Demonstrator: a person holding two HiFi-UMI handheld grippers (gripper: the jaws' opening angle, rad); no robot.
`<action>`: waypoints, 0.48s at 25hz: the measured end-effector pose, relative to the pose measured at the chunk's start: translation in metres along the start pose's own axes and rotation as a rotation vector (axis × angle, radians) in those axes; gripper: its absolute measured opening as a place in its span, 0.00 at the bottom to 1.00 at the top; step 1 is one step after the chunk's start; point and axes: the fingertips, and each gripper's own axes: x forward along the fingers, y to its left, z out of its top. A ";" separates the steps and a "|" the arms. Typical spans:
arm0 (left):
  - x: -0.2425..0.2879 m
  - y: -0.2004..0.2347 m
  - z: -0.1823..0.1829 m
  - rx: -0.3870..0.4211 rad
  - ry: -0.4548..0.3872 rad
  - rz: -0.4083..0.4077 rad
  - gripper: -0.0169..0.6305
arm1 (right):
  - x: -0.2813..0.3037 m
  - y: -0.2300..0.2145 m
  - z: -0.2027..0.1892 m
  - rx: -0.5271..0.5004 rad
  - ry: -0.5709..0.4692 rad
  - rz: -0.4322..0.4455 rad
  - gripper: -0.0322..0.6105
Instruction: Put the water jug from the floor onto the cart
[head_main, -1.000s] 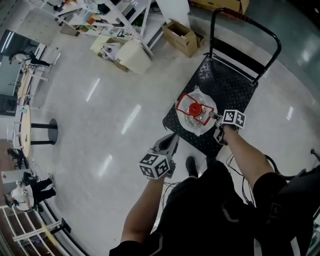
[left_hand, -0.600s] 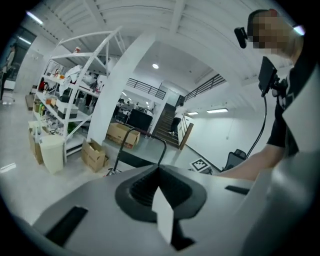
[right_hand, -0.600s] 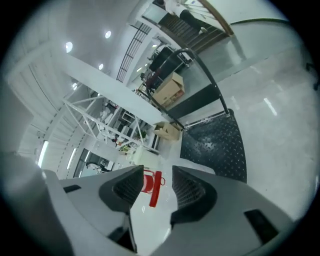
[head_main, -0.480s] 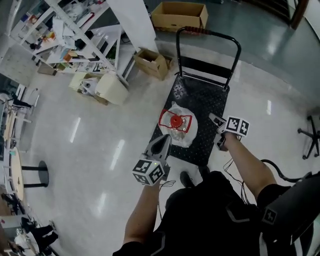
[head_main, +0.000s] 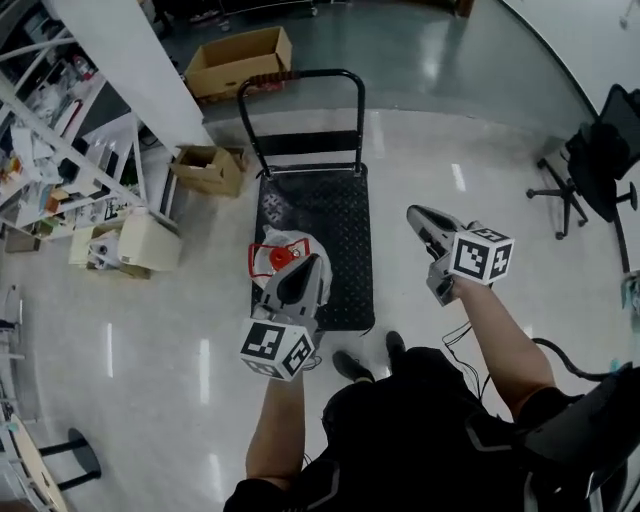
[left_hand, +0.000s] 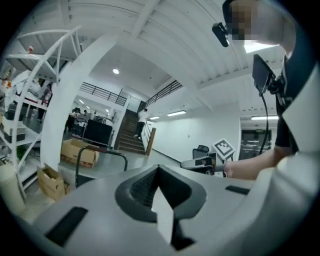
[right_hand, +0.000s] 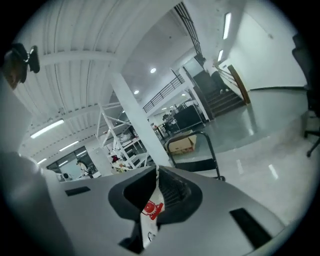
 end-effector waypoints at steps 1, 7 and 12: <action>0.006 -0.012 0.003 0.000 -0.004 -0.027 0.02 | -0.019 -0.007 0.007 -0.006 -0.016 -0.028 0.07; 0.031 -0.083 0.003 0.014 0.035 -0.115 0.02 | -0.142 -0.052 0.046 -0.096 -0.122 -0.152 0.05; 0.048 -0.142 -0.010 0.006 0.073 -0.071 0.02 | -0.229 -0.083 0.040 -0.182 -0.128 -0.166 0.05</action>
